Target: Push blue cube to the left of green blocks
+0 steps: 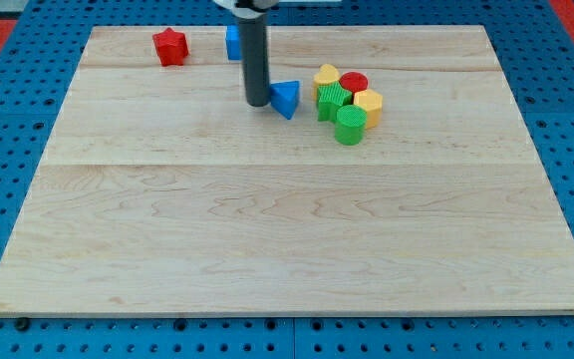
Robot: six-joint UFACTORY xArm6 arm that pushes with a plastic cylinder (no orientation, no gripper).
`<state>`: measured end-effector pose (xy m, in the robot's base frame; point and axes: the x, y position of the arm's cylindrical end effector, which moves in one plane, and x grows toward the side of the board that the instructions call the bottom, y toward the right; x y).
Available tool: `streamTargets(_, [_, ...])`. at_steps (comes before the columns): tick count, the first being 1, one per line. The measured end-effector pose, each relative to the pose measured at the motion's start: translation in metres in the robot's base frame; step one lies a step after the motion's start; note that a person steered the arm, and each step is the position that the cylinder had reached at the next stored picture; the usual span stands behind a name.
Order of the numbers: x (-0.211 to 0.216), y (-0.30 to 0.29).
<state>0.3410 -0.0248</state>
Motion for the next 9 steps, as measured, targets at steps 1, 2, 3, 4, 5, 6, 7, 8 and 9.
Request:
streamTargets(1, [0.0, 0.033])
streamTargets(2, [0.007, 0.038])
streamTargets(3, [0.023, 0.004])
streamTargets(4, [0.031, -0.052])
streamTargets(5, [-0.017, -0.065])
streamTargets(6, [-0.07, -0.03])
streamTargets(7, [-0.115, 0.018])
streamTargets(8, [-0.145, 0.007])
streamTargets(9, [-0.147, -0.05])
